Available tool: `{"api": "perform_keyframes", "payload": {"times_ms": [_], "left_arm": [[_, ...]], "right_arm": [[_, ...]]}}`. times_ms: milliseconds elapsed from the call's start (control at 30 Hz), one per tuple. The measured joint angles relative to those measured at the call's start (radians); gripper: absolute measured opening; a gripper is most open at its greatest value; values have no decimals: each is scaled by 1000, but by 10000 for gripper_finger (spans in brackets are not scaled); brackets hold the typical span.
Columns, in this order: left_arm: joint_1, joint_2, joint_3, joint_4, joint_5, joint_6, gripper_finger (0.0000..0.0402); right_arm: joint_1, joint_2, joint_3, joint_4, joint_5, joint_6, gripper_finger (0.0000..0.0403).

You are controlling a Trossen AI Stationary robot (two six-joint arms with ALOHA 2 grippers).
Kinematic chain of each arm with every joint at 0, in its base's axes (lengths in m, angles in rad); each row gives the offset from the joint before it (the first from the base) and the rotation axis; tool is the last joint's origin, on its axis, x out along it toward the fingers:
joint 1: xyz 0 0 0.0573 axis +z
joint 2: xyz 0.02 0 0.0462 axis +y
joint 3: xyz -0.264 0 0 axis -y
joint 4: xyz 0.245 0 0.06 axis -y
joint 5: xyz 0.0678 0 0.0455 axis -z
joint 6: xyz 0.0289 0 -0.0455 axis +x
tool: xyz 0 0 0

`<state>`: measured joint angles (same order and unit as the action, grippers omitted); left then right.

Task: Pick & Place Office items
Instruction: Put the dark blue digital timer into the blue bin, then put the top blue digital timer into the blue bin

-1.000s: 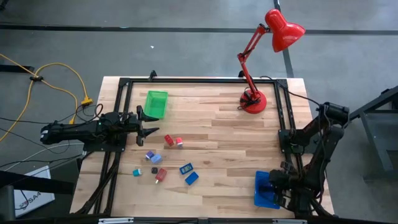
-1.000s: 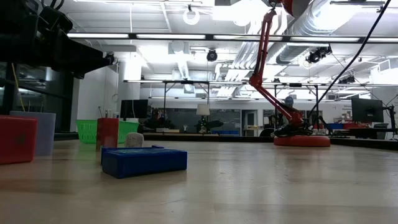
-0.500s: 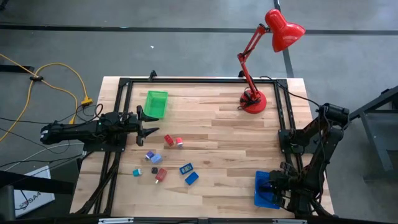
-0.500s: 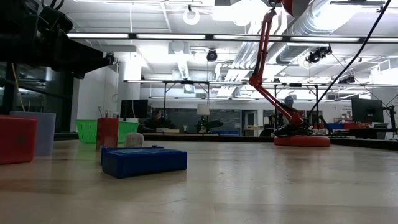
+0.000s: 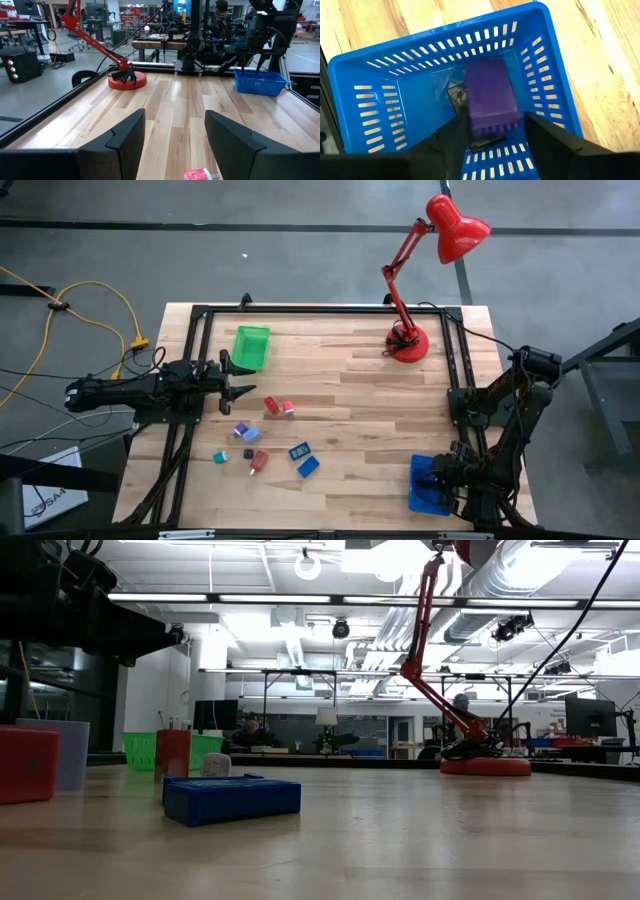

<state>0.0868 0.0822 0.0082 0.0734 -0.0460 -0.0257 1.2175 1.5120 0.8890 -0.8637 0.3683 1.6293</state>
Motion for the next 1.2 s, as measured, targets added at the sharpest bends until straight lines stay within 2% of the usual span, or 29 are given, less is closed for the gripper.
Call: {"api": "perform_keyframes", "payload": {"times_ms": [167,700,1200], "left_arm": [[0,0,0,0,0,0,199],[0,0,0,0,0,0,199],[0,0,0,0,0,0,199]], "right_arm": [[0,0,0,0,0,-2,204],[0,-7,0,5,5,-13,204],[0,-203,0,-48,189,-117,204]]}}
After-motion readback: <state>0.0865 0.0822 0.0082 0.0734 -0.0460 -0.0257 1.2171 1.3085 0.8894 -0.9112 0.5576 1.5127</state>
